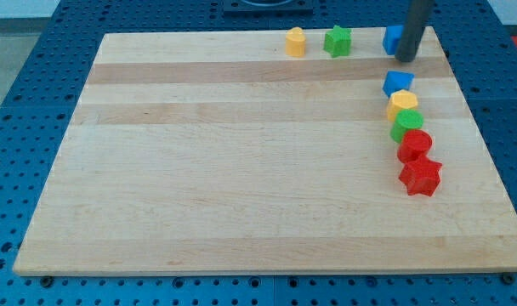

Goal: Push the blue cube left a bit

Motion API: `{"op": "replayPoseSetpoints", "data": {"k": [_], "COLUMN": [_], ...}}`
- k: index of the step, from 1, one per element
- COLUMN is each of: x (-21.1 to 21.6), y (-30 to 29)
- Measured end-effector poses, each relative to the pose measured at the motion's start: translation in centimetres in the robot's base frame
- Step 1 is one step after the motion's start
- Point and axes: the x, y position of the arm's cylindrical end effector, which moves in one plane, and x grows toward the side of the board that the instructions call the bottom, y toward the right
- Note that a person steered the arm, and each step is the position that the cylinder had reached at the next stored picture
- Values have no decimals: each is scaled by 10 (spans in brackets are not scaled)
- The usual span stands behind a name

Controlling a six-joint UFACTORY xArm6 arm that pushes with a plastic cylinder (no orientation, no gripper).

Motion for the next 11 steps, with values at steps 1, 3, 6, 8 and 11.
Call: {"op": "replayPoseSetpoints", "data": {"k": [1, 3, 6, 8, 11], "x": [29, -68, -44, -73, -44], "y": [11, 82, 26, 35, 10]}}
